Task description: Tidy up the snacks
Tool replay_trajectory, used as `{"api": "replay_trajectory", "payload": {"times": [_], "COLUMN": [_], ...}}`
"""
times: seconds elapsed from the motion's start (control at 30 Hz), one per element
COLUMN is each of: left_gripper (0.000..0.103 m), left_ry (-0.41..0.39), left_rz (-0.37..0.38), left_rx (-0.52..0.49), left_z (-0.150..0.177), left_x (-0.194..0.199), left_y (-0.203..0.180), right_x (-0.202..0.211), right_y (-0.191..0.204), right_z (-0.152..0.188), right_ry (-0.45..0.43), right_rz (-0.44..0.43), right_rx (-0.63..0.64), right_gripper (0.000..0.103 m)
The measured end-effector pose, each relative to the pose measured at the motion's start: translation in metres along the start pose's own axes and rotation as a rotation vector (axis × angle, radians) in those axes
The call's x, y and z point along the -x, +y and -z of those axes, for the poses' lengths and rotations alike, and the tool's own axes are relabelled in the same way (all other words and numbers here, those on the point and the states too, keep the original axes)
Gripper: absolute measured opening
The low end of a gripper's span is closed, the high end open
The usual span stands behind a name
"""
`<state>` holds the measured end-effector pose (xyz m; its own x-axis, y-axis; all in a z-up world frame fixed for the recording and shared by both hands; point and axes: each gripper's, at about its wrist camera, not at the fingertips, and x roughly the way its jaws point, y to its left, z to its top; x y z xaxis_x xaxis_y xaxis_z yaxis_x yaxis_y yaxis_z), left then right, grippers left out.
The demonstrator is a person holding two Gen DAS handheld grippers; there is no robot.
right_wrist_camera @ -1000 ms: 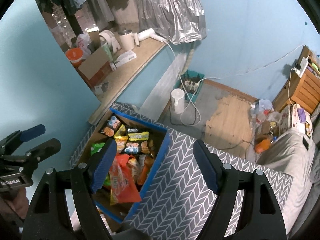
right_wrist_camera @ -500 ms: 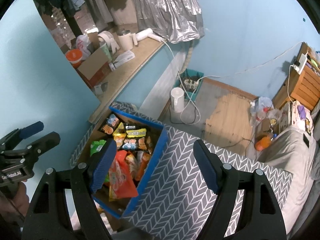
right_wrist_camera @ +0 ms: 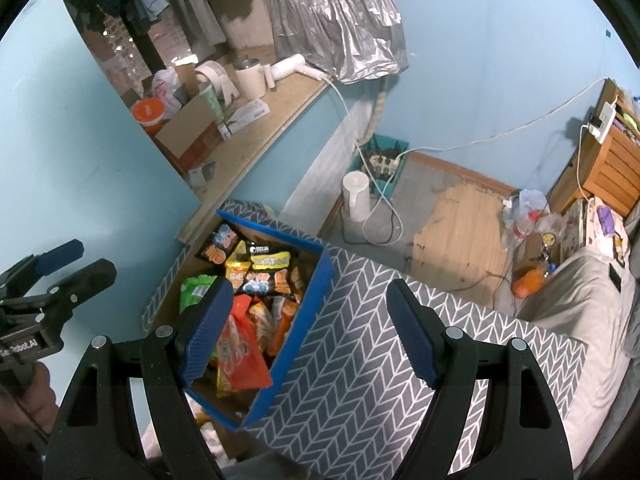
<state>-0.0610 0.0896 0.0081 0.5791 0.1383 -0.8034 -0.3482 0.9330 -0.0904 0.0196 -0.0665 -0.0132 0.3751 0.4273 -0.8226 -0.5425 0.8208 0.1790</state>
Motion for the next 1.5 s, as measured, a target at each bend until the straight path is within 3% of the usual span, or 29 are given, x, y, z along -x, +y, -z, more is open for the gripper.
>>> {"api": "replay_trajectory", "payload": {"times": [1.5], "left_gripper": [0.090], "left_ry": [0.012], "left_rz": [0.004], "left_rx": [0.017], "left_z": [0.0064], "left_x": [0.0002], "left_y": [-0.0042], "right_x": [0.0029], "right_y": [0.0026], "right_z": [0.0050], "right_ry": [0.009], "right_rz": [-0.005], "right_rx": [-0.009], "right_gripper": [0.079]}}
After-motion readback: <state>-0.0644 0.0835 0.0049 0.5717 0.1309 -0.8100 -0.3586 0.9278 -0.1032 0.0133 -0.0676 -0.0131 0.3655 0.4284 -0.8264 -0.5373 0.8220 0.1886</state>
